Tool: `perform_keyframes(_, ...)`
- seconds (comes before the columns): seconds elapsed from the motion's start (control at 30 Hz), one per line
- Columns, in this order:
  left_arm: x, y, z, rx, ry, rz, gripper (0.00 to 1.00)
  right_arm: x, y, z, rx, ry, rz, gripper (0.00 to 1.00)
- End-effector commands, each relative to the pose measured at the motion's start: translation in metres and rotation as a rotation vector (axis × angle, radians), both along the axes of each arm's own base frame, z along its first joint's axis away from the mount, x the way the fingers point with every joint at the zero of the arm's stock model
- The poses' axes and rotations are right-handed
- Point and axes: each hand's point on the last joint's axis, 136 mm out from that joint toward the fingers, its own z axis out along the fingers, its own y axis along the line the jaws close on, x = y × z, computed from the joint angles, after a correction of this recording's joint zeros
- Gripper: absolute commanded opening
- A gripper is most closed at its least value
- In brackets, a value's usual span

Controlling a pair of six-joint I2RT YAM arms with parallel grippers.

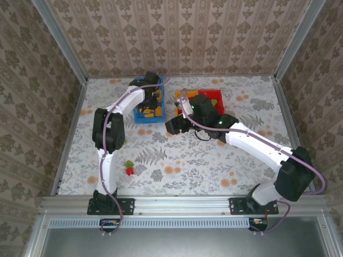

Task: Sort the legos into containers by color

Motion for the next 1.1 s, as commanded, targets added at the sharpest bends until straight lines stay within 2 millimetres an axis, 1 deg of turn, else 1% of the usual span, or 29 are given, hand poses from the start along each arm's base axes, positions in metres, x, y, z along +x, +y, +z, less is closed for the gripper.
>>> perform_keyframes(0.0, -0.001, 0.0, 0.01, 0.009, -0.005, 0.004, 0.5, 0.0, 0.007, 0.0, 0.018, 0.002, 0.026, 0.75)
perform_keyframes(0.1, -0.004, -0.007, 0.026, -0.002, -0.033, -0.01, 0.58, 0.0, 0.008, -0.005, 0.012, 0.011, 0.032, 0.75)
perform_keyframes(0.17, -0.005, -0.008, 0.039, -0.012, -0.057, -0.013, 0.6, 0.0, 0.009, -0.008, 0.008, 0.01, 0.04, 0.75)
perform_keyframes(0.23, -0.008, -0.006, 0.056, -0.023, -0.083, 0.0, 0.61, 0.0, 0.011, -0.01, 0.006, 0.006, 0.055, 0.76)
perform_keyframes(0.27, -0.017, -0.018, 0.066, -0.032, -0.098, -0.022, 0.62, -0.001, 0.013, -0.013, 0.0, 0.003, 0.07, 0.76)
perform_keyframes(0.37, -0.033, -0.016, 0.094, -0.074, -0.133, 0.005, 0.65, -0.003, 0.021, -0.027, -0.027, 0.007, 0.11, 0.76)
perform_keyframes(0.43, -0.047, -0.008, 0.109, -0.092, -0.146, 0.033, 0.66, -0.005, 0.028, -0.038, -0.043, 0.012, 0.133, 0.76)
perform_keyframes(0.5, -0.065, 0.003, 0.123, -0.111, -0.157, 0.066, 0.67, -0.008, 0.037, -0.048, -0.064, 0.01, 0.151, 0.76)
perform_keyframes(0.53, -0.072, 0.009, 0.126, -0.116, -0.156, 0.086, 0.67, -0.011, 0.041, -0.05, -0.07, 0.007, 0.159, 0.76)
perform_keyframes(0.67, -0.114, 0.041, 0.146, -0.152, -0.174, 0.168, 0.68, -0.026, 0.064, -0.058, -0.09, -0.004, 0.203, 0.76)
perform_keyframes(0.7, -0.124, 0.058, 0.149, -0.155, -0.18, 0.213, 0.68, -0.03, 0.071, -0.062, -0.098, -0.002, 0.214, 0.76)
perform_keyframes(0.73, -0.133, 0.068, 0.153, -0.162, -0.187, 0.24, 0.68, -0.035, 0.077, -0.064, -0.104, -0.002, 0.225, 0.76)
perform_keyframes(0.8, -0.155, 0.083, 0.157, -0.177, -0.199, 0.274, 0.68, -0.048, 0.092, -0.073, -0.118, 0.002, 0.251, 0.76)
perform_keyframes(0.87, -0.173, 0.094, 0.158, -0.181, -0.211, 0.292, 0.68, -0.06, 0.104, -0.08, -0.127, 0.003, 0.272, 0.76)
perform_keyframes(0.93, -0.192, 0.106, 0.158, -0.171, -0.217, 0.325, 0.68, -0.068, 0.118, -0.085, -0.128, -0.003, 0.291, 0.77)
perform_keyframes(1.0, -0.211, 0.118, 0.157, -0.168, -0.223, 0.363, 0.68, -0.07, 0.132, -0.091, -0.119, -0.001, 0.302, 0.78)
perform_keyframes(1.07, -0.226, 0.125, 0.157, -0.185, -0.232, 0.39, 0.67, -0.065, 0.143, -0.099, -0.103, 0.0, 0.3, 0.78)
